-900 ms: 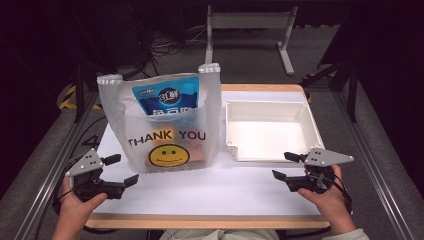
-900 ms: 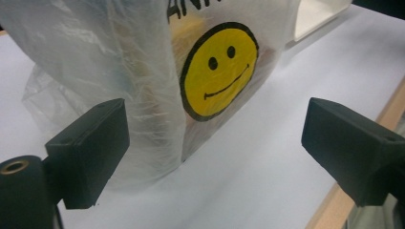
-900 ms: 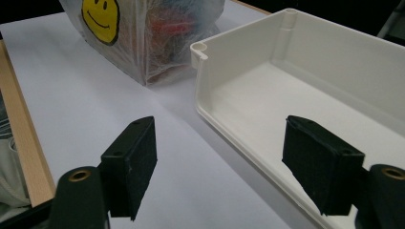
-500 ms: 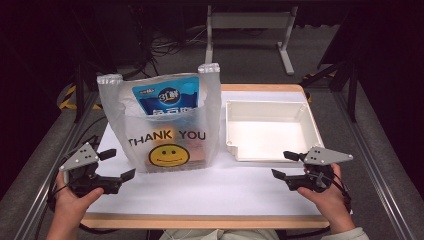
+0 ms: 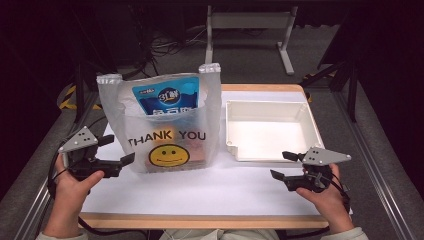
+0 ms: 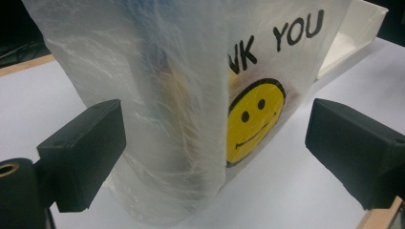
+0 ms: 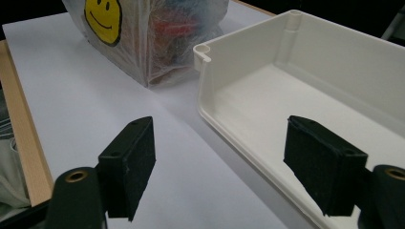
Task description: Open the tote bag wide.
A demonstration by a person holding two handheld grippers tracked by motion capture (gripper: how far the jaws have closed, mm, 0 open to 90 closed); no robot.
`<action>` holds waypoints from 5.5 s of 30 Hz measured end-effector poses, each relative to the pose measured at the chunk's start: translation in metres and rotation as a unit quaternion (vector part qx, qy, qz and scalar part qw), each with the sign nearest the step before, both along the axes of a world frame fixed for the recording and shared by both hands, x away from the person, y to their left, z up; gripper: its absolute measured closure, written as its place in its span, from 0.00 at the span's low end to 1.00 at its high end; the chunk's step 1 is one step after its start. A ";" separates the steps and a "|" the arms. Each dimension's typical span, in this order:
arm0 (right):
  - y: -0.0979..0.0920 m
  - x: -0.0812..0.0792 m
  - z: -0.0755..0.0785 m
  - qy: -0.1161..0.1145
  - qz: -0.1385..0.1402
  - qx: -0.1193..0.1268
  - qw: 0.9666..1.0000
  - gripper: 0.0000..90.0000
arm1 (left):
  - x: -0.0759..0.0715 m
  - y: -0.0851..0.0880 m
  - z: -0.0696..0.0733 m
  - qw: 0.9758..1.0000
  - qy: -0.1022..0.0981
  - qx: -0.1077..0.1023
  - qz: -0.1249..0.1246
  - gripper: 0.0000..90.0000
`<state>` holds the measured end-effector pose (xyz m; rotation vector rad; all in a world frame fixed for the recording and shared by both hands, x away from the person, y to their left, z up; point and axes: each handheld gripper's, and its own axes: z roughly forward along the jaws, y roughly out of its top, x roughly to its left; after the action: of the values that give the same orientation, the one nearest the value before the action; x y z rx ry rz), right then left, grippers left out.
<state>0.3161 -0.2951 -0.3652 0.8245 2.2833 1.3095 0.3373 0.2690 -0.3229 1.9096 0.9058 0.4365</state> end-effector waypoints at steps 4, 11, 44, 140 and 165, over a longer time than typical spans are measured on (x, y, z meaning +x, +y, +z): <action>0.001 0.001 -0.001 0.002 0.000 0.001 1.000 0.30 | 0.008 -0.001 -0.001 1.000 0.004 -0.004 0.003 0.08; 0.003 0.001 -0.003 0.004 0.001 -0.003 1.000 0.30 | 0.018 -0.002 0.000 1.000 -0.005 -0.015 0.004 0.08; 0.014 0.006 -0.003 0.008 0.017 -0.003 1.000 0.30 | 0.038 -0.005 -0.016 1.000 -0.003 -0.017 0.010 0.70; 0.171 0.096 0.062 -0.033 0.054 0.012 0.998 1.00 | 0.033 0.000 -0.017 0.999 -0.001 -0.031 -0.008 0.98; 0.163 0.112 0.050 -0.015 0.029 0.016 0.999 1.00 | 0.040 0.014 -0.031 0.999 0.016 -0.027 0.030 0.99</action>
<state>0.4282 -0.1323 -0.3151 0.7503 2.2850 1.3767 0.3777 0.2831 -0.3537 1.8484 0.9894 0.4145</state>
